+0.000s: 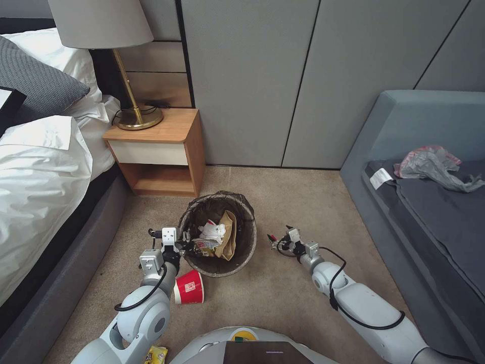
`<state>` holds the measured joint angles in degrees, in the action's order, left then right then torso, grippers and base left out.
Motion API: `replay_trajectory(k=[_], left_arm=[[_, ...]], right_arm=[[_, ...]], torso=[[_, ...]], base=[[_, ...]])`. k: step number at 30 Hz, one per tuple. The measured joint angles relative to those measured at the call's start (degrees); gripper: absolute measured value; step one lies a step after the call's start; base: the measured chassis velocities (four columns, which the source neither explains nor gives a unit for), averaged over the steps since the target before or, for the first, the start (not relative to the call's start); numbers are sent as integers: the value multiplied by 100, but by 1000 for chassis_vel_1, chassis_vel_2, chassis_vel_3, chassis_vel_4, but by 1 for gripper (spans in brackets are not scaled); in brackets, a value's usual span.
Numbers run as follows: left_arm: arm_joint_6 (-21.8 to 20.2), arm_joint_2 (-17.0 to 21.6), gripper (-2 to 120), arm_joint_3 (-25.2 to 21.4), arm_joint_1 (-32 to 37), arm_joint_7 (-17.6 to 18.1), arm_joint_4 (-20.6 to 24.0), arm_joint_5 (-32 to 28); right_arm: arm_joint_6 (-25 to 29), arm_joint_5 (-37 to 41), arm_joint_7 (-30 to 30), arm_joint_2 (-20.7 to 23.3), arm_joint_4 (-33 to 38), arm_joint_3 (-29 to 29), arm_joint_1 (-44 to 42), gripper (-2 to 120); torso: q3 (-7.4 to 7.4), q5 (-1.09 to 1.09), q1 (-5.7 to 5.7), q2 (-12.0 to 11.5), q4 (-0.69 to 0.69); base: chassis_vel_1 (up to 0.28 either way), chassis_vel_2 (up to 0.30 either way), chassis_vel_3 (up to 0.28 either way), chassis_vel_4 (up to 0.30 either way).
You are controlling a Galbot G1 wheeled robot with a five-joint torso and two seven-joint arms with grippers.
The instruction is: Pick up the trash bin, then pick up the garbage from the floor and place it into the trash bin.
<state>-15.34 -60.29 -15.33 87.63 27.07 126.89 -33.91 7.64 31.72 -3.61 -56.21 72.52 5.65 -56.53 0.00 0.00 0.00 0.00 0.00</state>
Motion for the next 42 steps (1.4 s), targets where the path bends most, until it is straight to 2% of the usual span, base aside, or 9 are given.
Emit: replay_trajectory(k=[25,42], left_arm=[[-4,2,0,-4,25,4,33,-2],[3,4,0,-9,31,10,64,4]], right_arm=[[114,-277,-28,-820,-1287,23,266,100],[89,-286,17,-1052,-1555,-65,292,100]], torso=[[0,1,0,0,0],[0,0,0,0,0]], base=[[0,0,0,0],[0,0,0,0]])
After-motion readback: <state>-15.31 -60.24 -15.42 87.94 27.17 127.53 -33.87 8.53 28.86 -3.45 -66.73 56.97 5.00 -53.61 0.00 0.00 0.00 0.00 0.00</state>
